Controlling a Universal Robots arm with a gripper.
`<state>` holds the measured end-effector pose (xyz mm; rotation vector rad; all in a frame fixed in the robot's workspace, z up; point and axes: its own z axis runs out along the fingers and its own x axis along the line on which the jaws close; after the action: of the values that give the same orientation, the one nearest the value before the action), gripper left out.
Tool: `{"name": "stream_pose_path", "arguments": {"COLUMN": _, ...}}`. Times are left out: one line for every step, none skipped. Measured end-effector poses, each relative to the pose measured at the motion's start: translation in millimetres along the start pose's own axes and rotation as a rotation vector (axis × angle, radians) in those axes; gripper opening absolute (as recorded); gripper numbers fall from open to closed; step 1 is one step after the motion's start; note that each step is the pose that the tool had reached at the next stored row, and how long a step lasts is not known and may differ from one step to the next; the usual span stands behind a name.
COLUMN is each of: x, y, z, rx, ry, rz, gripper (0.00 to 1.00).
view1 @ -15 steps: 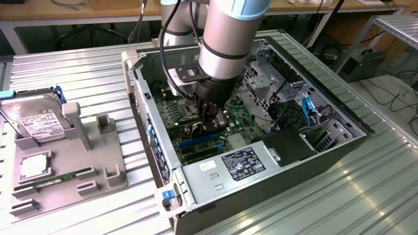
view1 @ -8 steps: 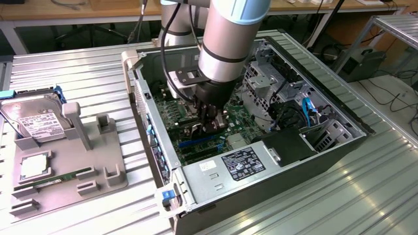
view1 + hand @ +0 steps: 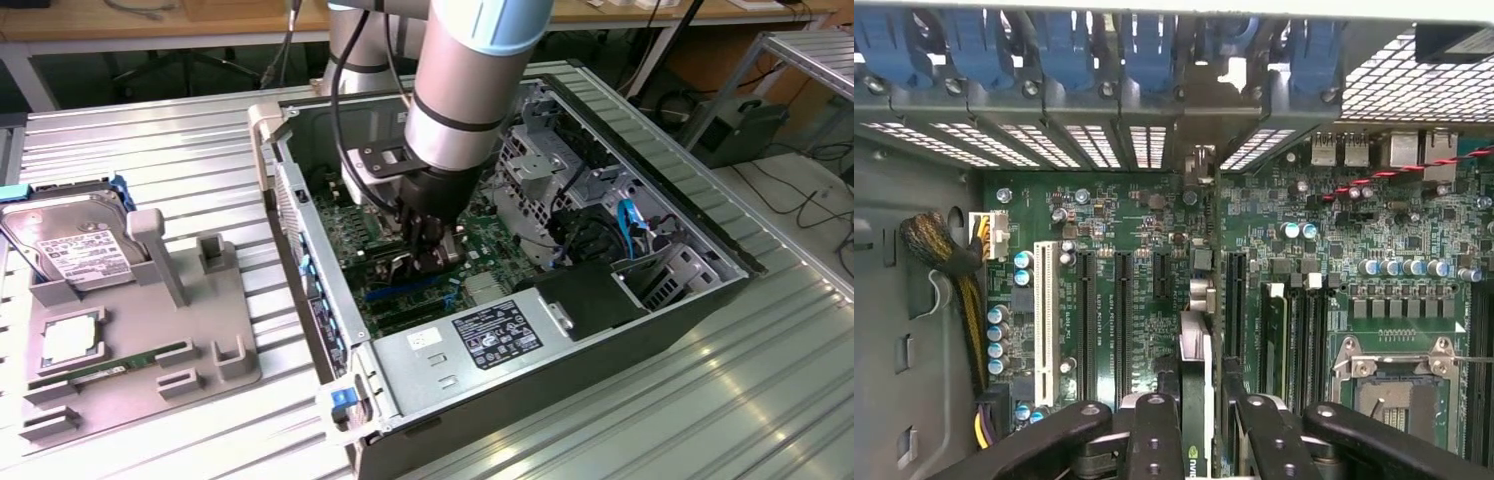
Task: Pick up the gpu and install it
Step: 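Insert the gpu into the slot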
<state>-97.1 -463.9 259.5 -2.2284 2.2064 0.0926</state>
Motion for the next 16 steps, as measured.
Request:
{"name": "stream_pose_path", "arguments": {"x": 0.0, "y": -0.1, "z": 0.9, "rx": -0.0005, "ry": -0.0001, "rz": 0.000, "gripper": 0.26}}
{"name": "stream_pose_path", "arguments": {"x": 0.0, "y": -0.1, "z": 1.4, "rx": -0.0009, "ry": -0.0001, "rz": 0.000, "gripper": 0.26}}
{"name": "stream_pose_path", "arguments": {"x": 0.1, "y": -0.1, "z": 2.0, "rx": -0.0014, "ry": -0.0001, "rz": 0.000, "gripper": 0.26}}
{"name": "stream_pose_path", "arguments": {"x": 0.1, "y": -0.1, "z": 2.5, "rx": -0.0021, "ry": -0.0001, "rz": 0.000, "gripper": 0.26}}
{"name": "stream_pose_path", "arguments": {"x": 0.1, "y": -0.1, "z": 3.0, "rx": -0.0035, "ry": 0.0000, "rz": 0.000, "gripper": 0.26}}
{"name": "stream_pose_path", "arguments": {"x": 0.1, "y": -0.1, "z": 3.1, "rx": -0.0044, "ry": 0.0000, "rz": 0.000, "gripper": 0.26}}
{"name": "stream_pose_path", "arguments": {"x": 0.1, "y": -0.1, "z": 3.1, "rx": -0.0047, "ry": -0.0002, "rz": 0.000, "gripper": 0.26}}
{"name": "stream_pose_path", "arguments": {"x": 0.1, "y": -0.1, "z": 3.2, "rx": -0.0047, "ry": -0.0002, "rz": 0.000, "gripper": 0.26}}
{"name": "stream_pose_path", "arguments": {"x": 0.1, "y": -0.2, "z": 3.2, "rx": -0.0048, "ry": -0.0001, "rz": 0.000, "gripper": 0.26}}
{"name": "stream_pose_path", "arguments": {"x": 0.1, "y": -0.4, "z": 2.9, "rx": -0.0047, "ry": 0.0006, "rz": 0.000, "gripper": 0.26}}
{"name": "stream_pose_path", "arguments": {"x": -0.1, "y": -1.3, "z": 0.2, "rx": -0.0043, "ry": 0.0064, "rz": 0.001, "gripper": 0.26}}
{"name": "stream_pose_path", "arguments": {"x": -0.2, "y": -1.8, "z": -2.0, "rx": -0.0047, "ry": 0.0102, "rz": 0.002, "gripper": 0.26}}
{"name": "stream_pose_path", "arguments": {"x": -0.2, "y": -1.9, "z": -2.1, "rx": -0.0046, "ry": 0.0101, "rz": 0.002, "gripper": 0.26}}
{"name": "stream_pose_path", "arguments": {"x": -0.1, "y": -1.9, "z": -2.1, "rx": -0.0047, "ry": 0.0103, "rz": 0.003, "gripper": 0.26}}
{"name": "stream_pose_path", "arguments": {"x": -0.1, "y": -2.0, "z": -2.1, "rx": -0.0048, "ry": 0.0105, "rz": 0.004, "gripper": 0.26}}
{"name": "stream_pose_path", "arguments": {"x": -0.1, "y": -2.0, "z": -1.6, "rx": -0.0052, "ry": 0.0104, "rz": 0.010, "gripper": 0.26}}
